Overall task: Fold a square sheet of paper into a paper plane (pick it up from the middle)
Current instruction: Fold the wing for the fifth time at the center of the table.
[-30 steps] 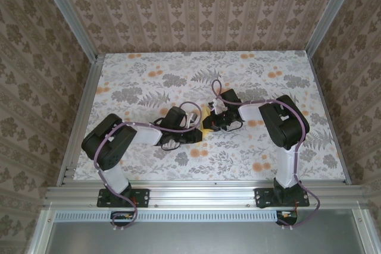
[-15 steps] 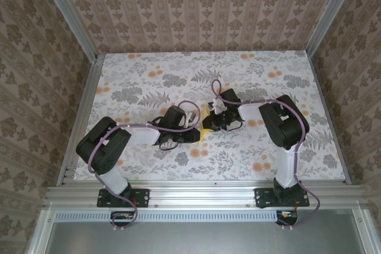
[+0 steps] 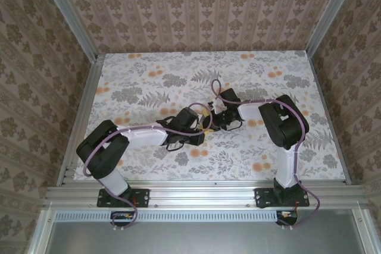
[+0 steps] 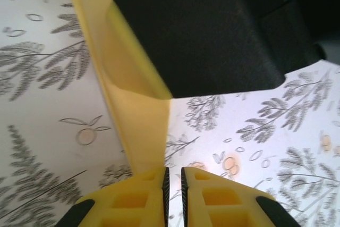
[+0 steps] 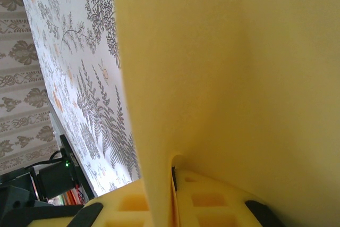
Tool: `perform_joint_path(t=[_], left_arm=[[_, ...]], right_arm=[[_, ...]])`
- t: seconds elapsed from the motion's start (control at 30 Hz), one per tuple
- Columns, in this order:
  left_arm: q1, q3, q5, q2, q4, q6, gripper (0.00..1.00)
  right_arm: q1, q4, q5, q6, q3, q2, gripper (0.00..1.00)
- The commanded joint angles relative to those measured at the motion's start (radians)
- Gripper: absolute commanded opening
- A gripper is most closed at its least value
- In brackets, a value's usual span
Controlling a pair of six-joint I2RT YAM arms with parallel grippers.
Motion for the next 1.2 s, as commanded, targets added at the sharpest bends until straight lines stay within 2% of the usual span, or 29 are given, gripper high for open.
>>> perform_joint_path(t=[0.0, 0.13, 0.27, 0.7, 1.17], left_arm=[[-0.025, 0.045, -0.118, -0.025, -0.127, 0.060, 0.20], [-0.057, 0.065, -0.131, -0.008, -0.166, 0.071, 0.25], [-0.062, 0.070, -0.141, 0.012, -0.164, 0.068, 0.25], [-0.073, 0.083, -0.164, 0.058, -0.182, 0.070, 0.12], [-0.092, 0.071, -0.141, 0.056, -0.193, 0.067, 0.13]], right_arm=[[-0.007, -0.077, 0.179, -0.020, -0.018, 0.077, 0.11], [-0.006, -0.076, 0.177, -0.021, -0.014, 0.084, 0.11], [-0.006, -0.075, 0.178, -0.020, -0.016, 0.087, 0.11], [-0.006, -0.078, 0.180, -0.021, -0.015, 0.086, 0.11], [-0.005, -0.084, 0.183, -0.023, -0.012, 0.087, 0.11]])
